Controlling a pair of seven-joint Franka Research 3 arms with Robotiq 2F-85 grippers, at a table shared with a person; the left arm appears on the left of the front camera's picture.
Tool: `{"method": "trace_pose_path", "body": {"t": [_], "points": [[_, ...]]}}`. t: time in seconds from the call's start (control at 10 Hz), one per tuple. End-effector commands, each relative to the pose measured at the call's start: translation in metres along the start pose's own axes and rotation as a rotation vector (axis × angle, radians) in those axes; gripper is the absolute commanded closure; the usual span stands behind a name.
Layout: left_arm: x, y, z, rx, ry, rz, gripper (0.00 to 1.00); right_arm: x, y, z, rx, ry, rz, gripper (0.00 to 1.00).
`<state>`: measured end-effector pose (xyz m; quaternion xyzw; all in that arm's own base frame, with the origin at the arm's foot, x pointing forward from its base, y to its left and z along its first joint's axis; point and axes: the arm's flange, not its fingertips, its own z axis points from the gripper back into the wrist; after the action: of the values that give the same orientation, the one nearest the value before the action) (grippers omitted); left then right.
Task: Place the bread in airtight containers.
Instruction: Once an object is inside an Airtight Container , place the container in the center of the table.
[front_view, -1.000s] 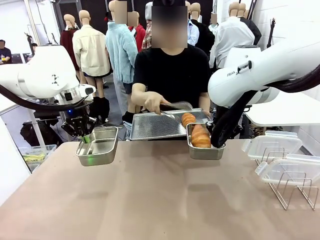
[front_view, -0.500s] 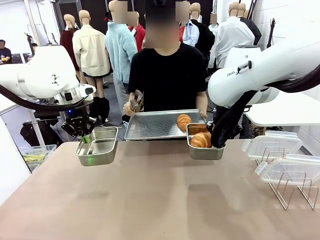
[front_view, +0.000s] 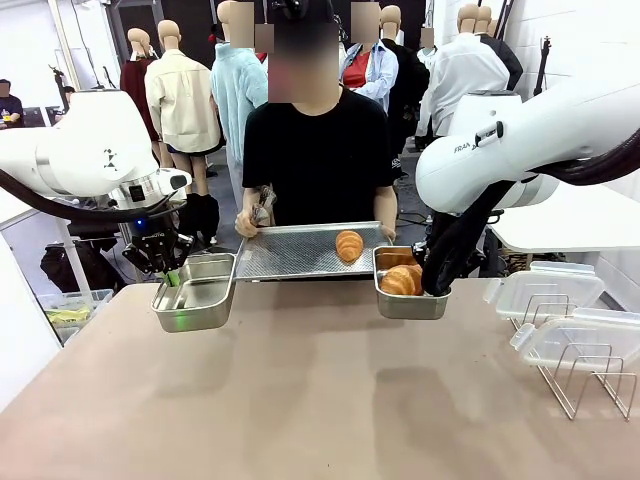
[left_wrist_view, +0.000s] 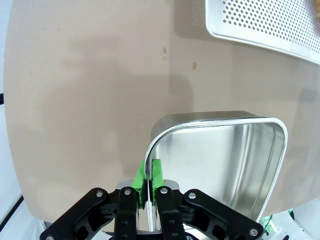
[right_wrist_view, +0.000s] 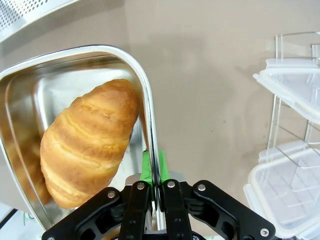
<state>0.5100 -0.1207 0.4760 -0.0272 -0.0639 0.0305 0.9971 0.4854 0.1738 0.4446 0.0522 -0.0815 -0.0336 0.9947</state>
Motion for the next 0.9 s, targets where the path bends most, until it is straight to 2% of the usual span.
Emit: {"method": "trace_pose_path", "body": {"t": [0.0, 0.6, 0.8], "points": [[-0.001, 0.001, 0.002, 0.011, -0.006, -0.005, 1.0, 0.0, 0.001, 0.002, 0.003, -0.004, 0.006, 1.0], [-0.001, 0.001, 0.002, 0.011, -0.006, -0.005, 1.0, 0.0, 0.0, 0.0, 0.0, 0.0, 0.0, 1.0], [-0.001, 0.001, 0.002, 0.011, -0.006, -0.005, 1.0, 0.004, 0.003, -0.03, -0.042, -0.011, 0.002, 1.0]]}}
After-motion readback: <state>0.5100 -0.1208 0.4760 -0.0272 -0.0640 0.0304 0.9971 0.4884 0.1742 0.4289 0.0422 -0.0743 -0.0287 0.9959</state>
